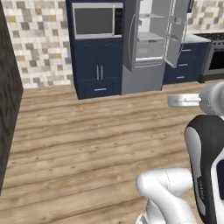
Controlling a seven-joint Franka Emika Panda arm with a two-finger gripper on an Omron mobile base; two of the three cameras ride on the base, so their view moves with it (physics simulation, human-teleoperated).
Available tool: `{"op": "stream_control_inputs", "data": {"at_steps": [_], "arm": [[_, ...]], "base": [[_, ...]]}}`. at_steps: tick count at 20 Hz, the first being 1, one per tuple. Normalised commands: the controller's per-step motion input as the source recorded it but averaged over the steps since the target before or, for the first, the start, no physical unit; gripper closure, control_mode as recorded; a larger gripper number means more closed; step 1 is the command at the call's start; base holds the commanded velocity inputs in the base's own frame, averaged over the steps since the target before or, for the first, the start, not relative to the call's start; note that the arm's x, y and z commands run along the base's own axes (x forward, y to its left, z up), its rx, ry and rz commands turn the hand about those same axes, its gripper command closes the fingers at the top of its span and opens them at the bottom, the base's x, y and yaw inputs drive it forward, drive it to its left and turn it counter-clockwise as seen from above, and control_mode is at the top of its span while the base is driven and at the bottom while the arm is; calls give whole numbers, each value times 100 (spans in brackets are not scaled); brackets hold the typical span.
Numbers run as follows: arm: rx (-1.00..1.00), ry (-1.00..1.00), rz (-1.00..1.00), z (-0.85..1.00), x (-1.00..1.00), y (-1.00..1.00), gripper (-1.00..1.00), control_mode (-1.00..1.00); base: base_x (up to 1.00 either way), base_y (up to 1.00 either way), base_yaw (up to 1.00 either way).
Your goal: Transport the steak and potato to the fridge. Place the steak on the rack containing meat and place the potato on the rack containing the vegetable, ensuring meats and vegetables are on different racks.
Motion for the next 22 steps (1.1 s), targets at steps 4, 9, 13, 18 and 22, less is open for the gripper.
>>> {"op": "stream_control_inputs", "data": {"at_steps": [4,9,13,18,22], "arm": [[0,0,0,0,0,0,-100,100],[0,0,0,0,0,0,-100,100],[0,0,0,0,0,0,-100,100],[0,0,0,0,0,0,-100,100],[0,0,0,0,0,0,-100,100]], "base": [[-100,9,0],[-100,0,0],[-100,0,0],[-100,0,0],[-100,0,0]]}}
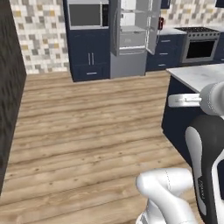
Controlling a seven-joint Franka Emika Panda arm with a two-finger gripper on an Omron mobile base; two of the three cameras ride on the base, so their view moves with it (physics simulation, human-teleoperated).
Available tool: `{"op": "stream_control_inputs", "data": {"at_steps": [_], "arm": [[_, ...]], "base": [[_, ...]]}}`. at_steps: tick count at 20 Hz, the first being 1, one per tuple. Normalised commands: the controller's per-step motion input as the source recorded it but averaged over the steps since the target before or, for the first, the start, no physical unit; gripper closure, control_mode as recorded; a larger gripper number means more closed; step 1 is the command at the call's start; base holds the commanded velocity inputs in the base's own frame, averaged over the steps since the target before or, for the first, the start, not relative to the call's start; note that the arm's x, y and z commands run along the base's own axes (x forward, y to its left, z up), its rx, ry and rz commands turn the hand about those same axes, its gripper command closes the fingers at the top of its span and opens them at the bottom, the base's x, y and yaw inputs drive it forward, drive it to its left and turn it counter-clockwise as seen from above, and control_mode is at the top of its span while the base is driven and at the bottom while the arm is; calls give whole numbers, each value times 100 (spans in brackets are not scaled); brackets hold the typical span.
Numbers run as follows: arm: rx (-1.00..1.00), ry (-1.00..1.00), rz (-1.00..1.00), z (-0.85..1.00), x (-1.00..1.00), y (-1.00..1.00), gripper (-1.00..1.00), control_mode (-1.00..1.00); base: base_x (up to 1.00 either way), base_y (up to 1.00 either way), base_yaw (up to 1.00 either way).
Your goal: Transport the steak and potato to the fridge. Place the steak on the rack containing meat and place the potato on the rack containing the vegetable, ensuring meats and vegetables are on different racks.
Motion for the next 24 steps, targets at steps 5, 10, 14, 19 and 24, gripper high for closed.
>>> {"op": "stream_control_inputs", "data": {"at_steps": [5,10,14,19,24], "arm": [[0,0,0,0,0,0,-100,100],[0,0,0,0,0,0,-100,100],[0,0,0,0,0,0,-100,100],[0,0,0,0,0,0,-100,100],[0,0,0,0,0,0,-100,100]], "base": [[-100,0,0],[-100,0,1],[-100,-4,7],[-100,-2,14],[-100,-1,17]]}}
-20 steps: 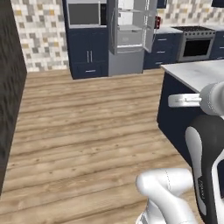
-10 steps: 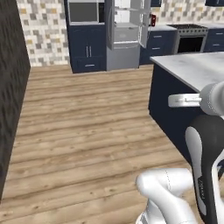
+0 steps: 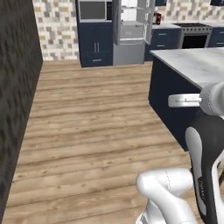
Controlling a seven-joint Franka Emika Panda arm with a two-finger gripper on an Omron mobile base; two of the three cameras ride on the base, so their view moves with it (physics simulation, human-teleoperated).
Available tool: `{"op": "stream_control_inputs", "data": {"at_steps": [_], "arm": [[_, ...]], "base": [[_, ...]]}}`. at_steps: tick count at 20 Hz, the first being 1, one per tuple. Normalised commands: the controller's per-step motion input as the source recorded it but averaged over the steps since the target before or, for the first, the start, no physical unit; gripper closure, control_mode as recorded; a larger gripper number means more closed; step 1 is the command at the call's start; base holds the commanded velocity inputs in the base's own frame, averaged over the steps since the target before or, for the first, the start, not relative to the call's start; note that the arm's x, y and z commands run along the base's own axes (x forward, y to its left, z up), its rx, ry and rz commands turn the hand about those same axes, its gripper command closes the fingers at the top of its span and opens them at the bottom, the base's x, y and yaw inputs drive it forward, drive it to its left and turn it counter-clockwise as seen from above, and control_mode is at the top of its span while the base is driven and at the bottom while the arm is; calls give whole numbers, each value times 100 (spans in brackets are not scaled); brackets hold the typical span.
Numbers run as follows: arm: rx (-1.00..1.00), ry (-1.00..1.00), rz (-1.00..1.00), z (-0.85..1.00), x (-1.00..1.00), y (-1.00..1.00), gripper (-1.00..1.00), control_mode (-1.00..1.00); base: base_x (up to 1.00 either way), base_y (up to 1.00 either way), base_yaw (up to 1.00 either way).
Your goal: Transport the steak and potato to the fridge. Place the steak on the rack containing meat and place the potato on the rack containing the vegetable, ensuring meats and vegetables are on different racks.
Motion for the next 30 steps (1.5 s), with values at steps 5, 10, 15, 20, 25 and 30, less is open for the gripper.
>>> {"op": "stream_control_inputs", "data": {"at_steps": [5,10,15,20,25,30], "arm": [[0,0,0,0,0,0,-100,100],[0,0,0,0,0,0,-100,100],[0,0,0,0,0,0,-100,100],[0,0,0,0,0,0,-100,100],[0,0,0,0,0,0,-100,100],[0,0,0,0,0,0,-100,100]], "base": [[-100,0,13],[-100,0,-10],[-100,2,-14],[-100,1,-5],[-100,0,-1],[-100,-25,-1]]}}
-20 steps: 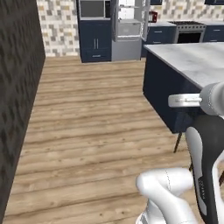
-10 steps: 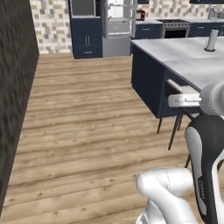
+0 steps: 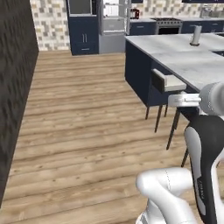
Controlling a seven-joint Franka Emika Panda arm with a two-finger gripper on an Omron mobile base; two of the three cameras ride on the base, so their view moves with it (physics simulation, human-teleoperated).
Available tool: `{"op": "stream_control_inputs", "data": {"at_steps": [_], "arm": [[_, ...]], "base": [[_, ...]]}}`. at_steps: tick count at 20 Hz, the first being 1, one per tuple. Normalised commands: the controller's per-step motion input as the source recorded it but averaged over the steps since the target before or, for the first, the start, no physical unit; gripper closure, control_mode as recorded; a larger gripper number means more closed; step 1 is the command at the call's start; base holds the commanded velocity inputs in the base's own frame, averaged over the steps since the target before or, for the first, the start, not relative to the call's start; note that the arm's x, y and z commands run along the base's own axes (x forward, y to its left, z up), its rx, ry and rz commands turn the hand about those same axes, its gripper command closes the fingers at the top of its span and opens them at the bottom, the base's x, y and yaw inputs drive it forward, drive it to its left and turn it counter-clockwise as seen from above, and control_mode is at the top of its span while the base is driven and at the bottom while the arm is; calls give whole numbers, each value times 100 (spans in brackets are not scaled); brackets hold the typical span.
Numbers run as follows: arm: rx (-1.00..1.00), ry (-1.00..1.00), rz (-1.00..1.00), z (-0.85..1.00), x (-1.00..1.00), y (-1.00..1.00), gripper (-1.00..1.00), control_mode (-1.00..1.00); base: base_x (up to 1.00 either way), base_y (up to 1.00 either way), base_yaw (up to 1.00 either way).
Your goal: Transport the steak and potato to the fridge. Place the steak on the rack containing meat and place the potato on the rack containing the vegetable, ensuring meats and vegetables are on different racks.
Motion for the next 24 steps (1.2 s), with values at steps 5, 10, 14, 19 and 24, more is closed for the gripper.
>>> {"op": "stream_control_inputs", "data": {"at_steps": [5,10,14,19,24], "arm": [[0,0,0,0,0,0,-100,100],[0,0,0,0,0,0,-100,100],[0,0,0,0,0,0,-100,100],[0,0,0,0,0,0,-100,100],[0,0,0,0,0,0,-100,100]], "base": [[-100,-6,0],[-100,-19,0],[-100,-76,2],[-100,-100,7],[-100,-99,10]]}}
